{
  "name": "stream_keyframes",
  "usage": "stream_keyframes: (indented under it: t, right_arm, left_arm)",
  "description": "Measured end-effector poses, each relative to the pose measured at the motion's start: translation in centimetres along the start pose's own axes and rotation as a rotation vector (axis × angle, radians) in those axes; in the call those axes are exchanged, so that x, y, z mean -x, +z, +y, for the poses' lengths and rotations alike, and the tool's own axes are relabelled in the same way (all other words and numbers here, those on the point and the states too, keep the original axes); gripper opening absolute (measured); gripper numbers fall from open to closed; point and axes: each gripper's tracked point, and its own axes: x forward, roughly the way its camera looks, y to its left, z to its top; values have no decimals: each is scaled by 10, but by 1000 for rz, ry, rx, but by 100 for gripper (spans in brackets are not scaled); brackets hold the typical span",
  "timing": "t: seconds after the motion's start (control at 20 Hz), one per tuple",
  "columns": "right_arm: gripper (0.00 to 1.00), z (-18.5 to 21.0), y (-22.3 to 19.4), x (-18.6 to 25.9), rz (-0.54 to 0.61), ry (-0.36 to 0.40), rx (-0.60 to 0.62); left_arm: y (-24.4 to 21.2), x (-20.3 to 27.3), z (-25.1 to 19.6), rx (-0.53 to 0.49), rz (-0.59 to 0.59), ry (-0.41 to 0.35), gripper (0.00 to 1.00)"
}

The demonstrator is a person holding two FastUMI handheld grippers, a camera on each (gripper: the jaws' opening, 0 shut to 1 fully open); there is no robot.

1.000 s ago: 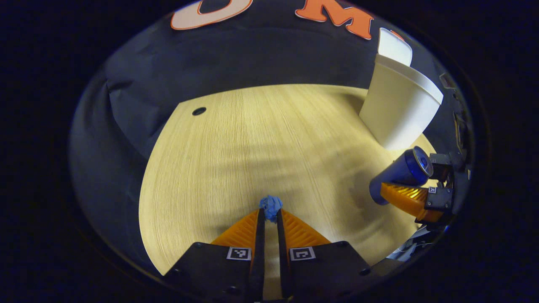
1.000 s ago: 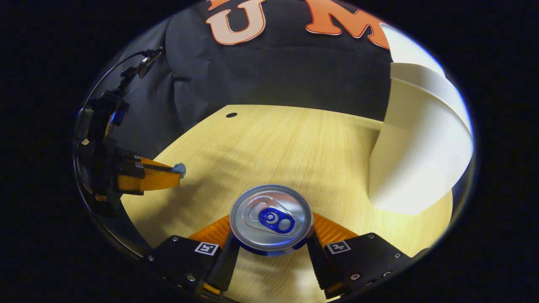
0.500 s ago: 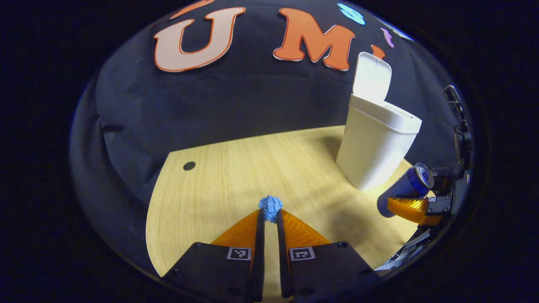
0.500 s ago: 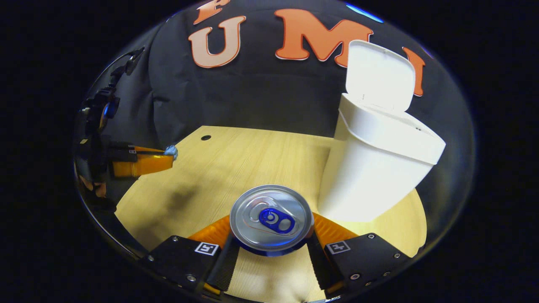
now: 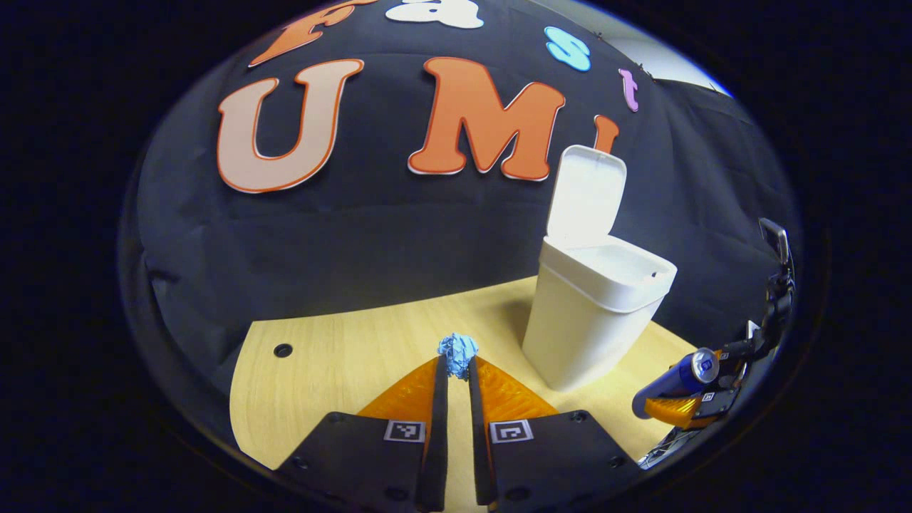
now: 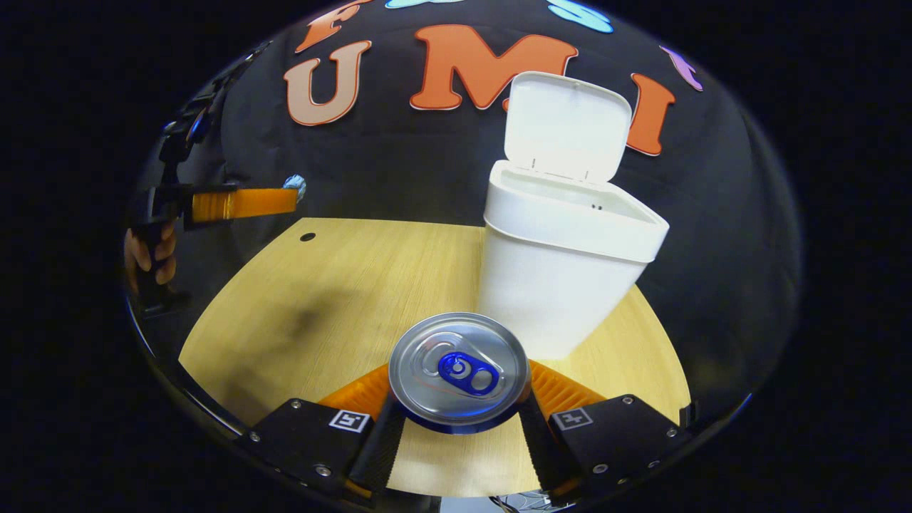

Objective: Press the lid of the desktop garbage bin to open it, pick up the crumpled paper on the desktop and throw it into the bin, then pick up the pop can on the desktop and drop it into the bin, and finally close the garbage bin lid.

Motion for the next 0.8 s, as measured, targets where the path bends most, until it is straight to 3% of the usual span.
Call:
stream_keyframes:
  t: [0.1, 0.15, 0.25, 0.3, 0.5, 0.55, 0.6, 0.8]
  right_arm:
    - [73, -16, -3, 5, 2, -11, -8]
    - [78, -24, -4, 6, 0, -17, -12]
    - [73, -38, -4, 12, -9, -28, -22]
    - [78, -46, -2, 14, -15, -30, -27]
    - [78, -72, -4, 17, -26, -56, -35]
    - [73, -78, -5, 19, -27, -58, -45]
    - [78, -83, -5, 21, -30, -63, -53]
    - [78, -105, -11, 27, -36, -77, -75]
  left_arm:
    - [6, -5, -6, 4, -30, -18, 19]
    - [11, -7, -10, 8, -46, -27, 19]
    - [19, -13, -18, 6, -75, -46, 19]
    - [23, -14, -21, -2, -89, -56, 19]
    - [40, -23, -39, -18, -157, -110, 19]
    - [45, -25, -45, -26, -173, -123, 19]
    - [49, -28, -49, -33, -186, -133, 19]
    - [56, -34, -63, -49, -207, -171, 19]
